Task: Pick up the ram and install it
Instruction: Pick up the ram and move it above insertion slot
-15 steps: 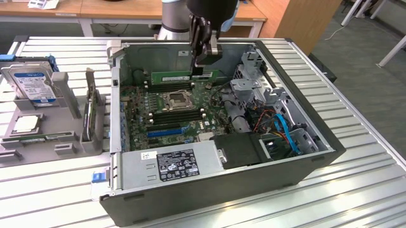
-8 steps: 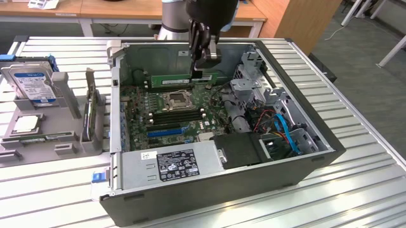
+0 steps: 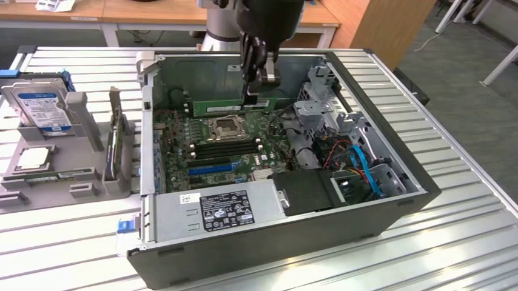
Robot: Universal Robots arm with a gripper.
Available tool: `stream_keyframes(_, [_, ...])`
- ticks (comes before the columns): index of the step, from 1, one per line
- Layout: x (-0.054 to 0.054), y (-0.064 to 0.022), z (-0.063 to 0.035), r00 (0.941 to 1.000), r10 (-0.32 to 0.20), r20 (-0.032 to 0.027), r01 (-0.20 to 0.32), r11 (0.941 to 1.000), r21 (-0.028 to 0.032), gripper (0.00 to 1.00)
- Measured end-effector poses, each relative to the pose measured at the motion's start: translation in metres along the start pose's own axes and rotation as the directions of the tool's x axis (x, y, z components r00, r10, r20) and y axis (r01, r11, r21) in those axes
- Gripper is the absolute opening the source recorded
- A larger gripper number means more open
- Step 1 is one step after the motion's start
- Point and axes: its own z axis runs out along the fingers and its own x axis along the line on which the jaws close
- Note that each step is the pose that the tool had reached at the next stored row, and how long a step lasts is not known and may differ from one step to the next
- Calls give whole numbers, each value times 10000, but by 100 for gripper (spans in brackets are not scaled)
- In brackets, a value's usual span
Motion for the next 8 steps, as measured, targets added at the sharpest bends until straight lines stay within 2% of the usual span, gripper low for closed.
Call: stream_keyframes(8, [1,-2,33,10000,-1,10,1,10000,0,12])
